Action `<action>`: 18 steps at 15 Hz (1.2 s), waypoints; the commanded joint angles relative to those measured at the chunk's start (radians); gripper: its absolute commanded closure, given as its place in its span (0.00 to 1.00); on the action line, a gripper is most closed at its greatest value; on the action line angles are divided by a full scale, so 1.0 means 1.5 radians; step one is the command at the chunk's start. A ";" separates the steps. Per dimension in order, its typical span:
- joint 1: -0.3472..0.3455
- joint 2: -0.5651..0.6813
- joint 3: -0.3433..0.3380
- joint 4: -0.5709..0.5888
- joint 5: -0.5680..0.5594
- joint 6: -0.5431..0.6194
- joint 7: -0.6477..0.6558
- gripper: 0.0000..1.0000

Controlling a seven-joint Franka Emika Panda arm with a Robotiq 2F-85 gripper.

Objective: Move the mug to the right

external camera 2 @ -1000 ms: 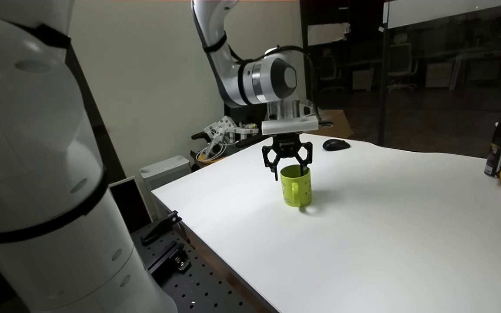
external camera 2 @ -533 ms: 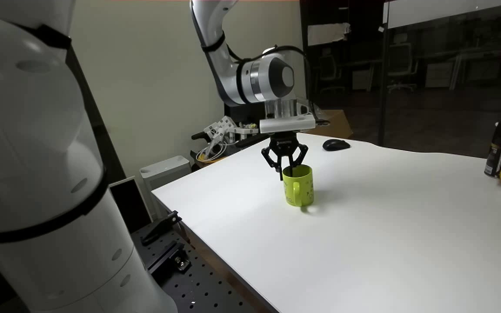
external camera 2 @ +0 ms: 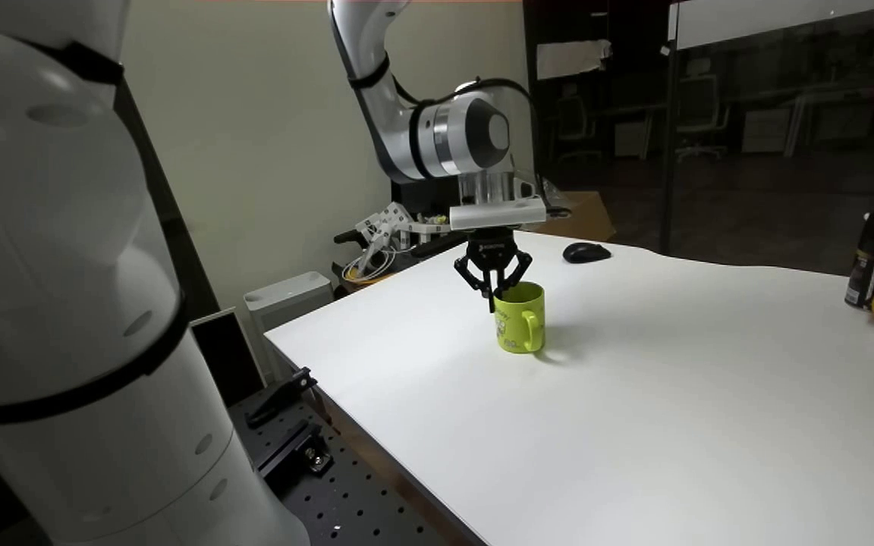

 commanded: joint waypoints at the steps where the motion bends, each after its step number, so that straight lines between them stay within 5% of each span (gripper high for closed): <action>1: -0.020 -0.011 0.025 0.003 0.029 -0.024 -0.029 0.65; 6: 0.013 0.004 0.038 0.067 -0.001 -0.159 -0.055 0.38; 7: 0.024 0.004 0.034 0.078 -0.016 -0.178 -0.039 0.81; 9: 0.037 0.003 0.029 0.094 -0.033 -0.201 -0.021 0.78; 12: 0.040 0.001 0.026 0.102 -0.042 -0.206 -0.021 0.99; 18: 0.029 -0.006 0.023 0.089 -0.034 -0.187 -0.023 1.00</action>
